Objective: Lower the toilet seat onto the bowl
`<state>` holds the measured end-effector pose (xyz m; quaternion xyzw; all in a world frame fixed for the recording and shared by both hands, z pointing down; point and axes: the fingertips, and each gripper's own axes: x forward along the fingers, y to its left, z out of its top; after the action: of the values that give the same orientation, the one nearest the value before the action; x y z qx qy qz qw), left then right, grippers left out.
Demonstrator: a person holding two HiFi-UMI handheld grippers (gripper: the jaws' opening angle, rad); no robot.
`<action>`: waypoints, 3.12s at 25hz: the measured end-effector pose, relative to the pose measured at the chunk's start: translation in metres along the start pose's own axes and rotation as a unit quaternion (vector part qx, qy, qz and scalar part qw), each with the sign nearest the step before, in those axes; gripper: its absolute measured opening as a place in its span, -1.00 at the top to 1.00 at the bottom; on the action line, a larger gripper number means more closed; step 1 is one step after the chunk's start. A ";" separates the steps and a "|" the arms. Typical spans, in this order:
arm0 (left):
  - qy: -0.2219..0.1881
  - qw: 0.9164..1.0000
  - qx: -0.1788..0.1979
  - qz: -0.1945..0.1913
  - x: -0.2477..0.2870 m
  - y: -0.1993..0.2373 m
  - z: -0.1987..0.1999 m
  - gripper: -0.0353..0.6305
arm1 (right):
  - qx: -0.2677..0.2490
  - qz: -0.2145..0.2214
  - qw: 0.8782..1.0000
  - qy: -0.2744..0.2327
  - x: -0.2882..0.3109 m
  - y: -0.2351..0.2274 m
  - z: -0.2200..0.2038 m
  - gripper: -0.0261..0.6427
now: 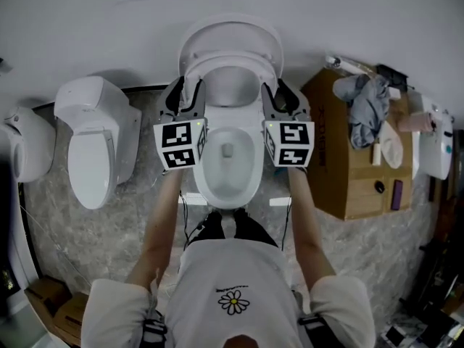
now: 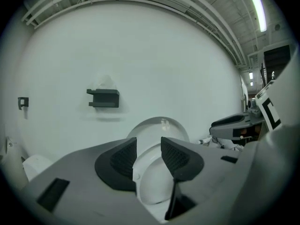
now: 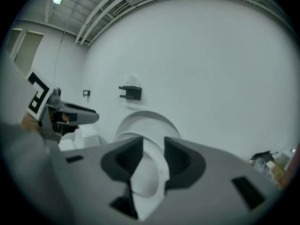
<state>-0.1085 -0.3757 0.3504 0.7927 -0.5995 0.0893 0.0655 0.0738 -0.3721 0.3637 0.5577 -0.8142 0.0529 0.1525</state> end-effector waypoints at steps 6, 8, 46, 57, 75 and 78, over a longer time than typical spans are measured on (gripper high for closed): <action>0.047 0.998 0.029 0.022 0.065 0.018 -0.032 0.36 | -0.028 -0.011 0.998 0.047 0.065 -0.021 -0.020 0.50; 0.068 0.997 0.029 0.020 0.081 0.021 -0.044 0.36 | -0.035 -0.010 0.997 0.066 0.084 -0.024 -0.031 0.50; 0.117 0.993 0.019 -0.008 0.082 0.017 -0.084 0.48 | -0.082 -0.055 0.992 0.082 0.094 -0.022 -0.068 0.61; 0.105 0.993 0.037 -0.038 0.033 0.000 -0.094 0.48 | -0.066 -0.079 0.993 0.058 0.047 -0.005 -0.080 0.60; 0.111 0.993 0.021 -0.017 -0.052 -0.028 -0.135 0.44 | -0.114 -0.042 0.990 0.068 -0.033 0.031 -0.126 0.58; 0.120 0.992 0.028 -0.014 -0.070 -0.035 -0.147 0.44 | -0.128 -0.030 0.989 0.070 -0.048 0.039 -0.138 0.57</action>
<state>-0.1029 -0.2699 0.4790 0.7862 -0.5732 0.1995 0.1158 0.0802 -0.2793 0.4831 0.5522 -0.7847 -0.0174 0.2811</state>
